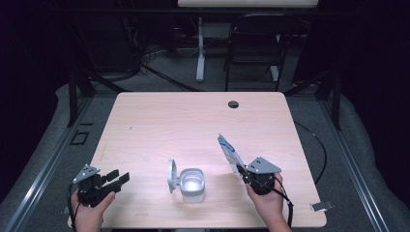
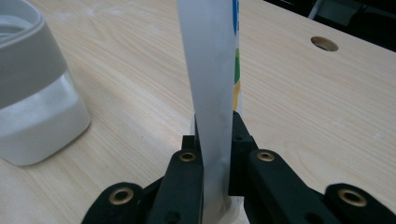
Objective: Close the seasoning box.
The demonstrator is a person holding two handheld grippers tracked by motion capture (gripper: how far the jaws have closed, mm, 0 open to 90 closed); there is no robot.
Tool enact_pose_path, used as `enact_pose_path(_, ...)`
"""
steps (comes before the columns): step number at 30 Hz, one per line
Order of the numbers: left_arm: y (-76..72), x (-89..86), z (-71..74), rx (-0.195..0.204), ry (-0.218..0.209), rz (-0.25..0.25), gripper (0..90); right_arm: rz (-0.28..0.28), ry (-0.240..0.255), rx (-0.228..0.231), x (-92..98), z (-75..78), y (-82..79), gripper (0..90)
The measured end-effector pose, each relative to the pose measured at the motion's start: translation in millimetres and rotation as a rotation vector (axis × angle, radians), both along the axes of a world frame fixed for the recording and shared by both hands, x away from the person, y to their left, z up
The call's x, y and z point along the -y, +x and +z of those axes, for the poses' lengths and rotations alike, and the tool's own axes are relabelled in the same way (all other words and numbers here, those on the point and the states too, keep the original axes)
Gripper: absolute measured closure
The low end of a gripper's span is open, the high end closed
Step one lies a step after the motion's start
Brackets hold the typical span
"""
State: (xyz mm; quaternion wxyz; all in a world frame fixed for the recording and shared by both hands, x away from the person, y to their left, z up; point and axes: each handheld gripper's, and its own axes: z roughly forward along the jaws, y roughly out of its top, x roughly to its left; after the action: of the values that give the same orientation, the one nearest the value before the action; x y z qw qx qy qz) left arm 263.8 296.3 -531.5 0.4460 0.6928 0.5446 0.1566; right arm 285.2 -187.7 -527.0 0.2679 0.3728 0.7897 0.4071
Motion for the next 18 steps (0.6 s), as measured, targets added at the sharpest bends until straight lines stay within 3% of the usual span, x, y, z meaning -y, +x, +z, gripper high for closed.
enact_pose_path(8, 0.3, 0.7, -0.9, 0.000, 0.001, 0.001, 48.9, -0.016, -0.019, -0.028, 2.1, -10.6, 2.7, 87.8)
enact_pose_path(11, 0.3, 0.4, -1.1, -0.001, 0.002, 0.001, 48.9, -0.025, 0.009, -0.030, 4.3, -13.5, 3.9, 87.8)
enact_pose_path(15, 0.5, 0.4, -1.8, -0.004, 0.001, 0.002, 48.9, -0.025, 0.001, -0.040, 6.6, -18.8, 4.4, 87.8)
enact_pose_path(18, 0.4, 0.8, -1.6, -0.004, 0.003, -0.002, 48.9, -0.026, 0.026, -0.035, 9.7, -21.2, 3.7, 87.9)
